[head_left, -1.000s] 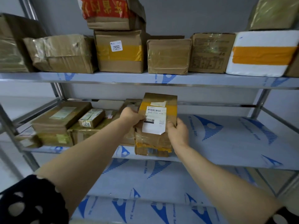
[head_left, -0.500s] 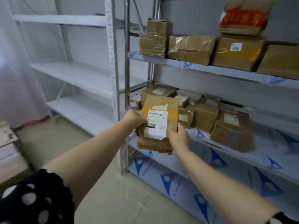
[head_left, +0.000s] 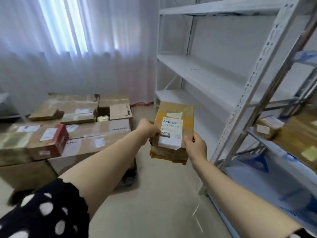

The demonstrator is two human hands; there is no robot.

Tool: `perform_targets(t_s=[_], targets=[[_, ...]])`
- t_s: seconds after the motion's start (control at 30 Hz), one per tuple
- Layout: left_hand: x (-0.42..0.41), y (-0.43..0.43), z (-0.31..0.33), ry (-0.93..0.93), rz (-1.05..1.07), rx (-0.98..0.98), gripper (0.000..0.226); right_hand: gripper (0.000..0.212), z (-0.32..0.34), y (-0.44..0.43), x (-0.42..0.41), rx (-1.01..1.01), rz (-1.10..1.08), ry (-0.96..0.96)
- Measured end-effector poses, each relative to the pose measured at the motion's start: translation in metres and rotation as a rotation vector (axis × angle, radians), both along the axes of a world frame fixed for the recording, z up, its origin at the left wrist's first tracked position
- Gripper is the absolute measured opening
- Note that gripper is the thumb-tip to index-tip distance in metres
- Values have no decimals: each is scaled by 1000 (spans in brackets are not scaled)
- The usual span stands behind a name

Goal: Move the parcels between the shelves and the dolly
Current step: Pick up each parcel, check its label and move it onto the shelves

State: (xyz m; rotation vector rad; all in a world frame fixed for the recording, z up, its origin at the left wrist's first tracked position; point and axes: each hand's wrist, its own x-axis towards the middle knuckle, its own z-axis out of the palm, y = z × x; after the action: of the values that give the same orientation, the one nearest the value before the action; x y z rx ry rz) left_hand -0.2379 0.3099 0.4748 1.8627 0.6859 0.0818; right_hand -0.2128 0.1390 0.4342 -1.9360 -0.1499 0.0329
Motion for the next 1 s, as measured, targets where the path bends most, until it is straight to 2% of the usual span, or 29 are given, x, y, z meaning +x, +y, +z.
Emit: perform_targets(t_s=[0.1, 0.17, 0.33, 0.5, 0.63, 0.77, 1.0], targets=[[27, 49, -10, 18, 95, -25, 8, 15, -15, 55, 46, 4, 89, 72], [42, 79, -16, 24, 144, -24, 15, 13, -20, 89, 75, -8, 153, 104], [70, 149, -30, 39, 304, -73, 10, 18, -35, 172, 128, -49, 293, 133], [97, 222, -47, 54, 364, -112, 17, 19, -56, 253, 166, -58, 408, 201], [134, 289, -63, 79, 401, -119, 22, 10, -71, 321, 206, -52, 441, 201], [181, 361, -79, 66, 403, -173, 45, 14, -82, 393, 256, -74, 444, 217], [257, 476, -96, 102, 444, -230, 54, 25, -98, 510, 332, -121, 427, 307]])
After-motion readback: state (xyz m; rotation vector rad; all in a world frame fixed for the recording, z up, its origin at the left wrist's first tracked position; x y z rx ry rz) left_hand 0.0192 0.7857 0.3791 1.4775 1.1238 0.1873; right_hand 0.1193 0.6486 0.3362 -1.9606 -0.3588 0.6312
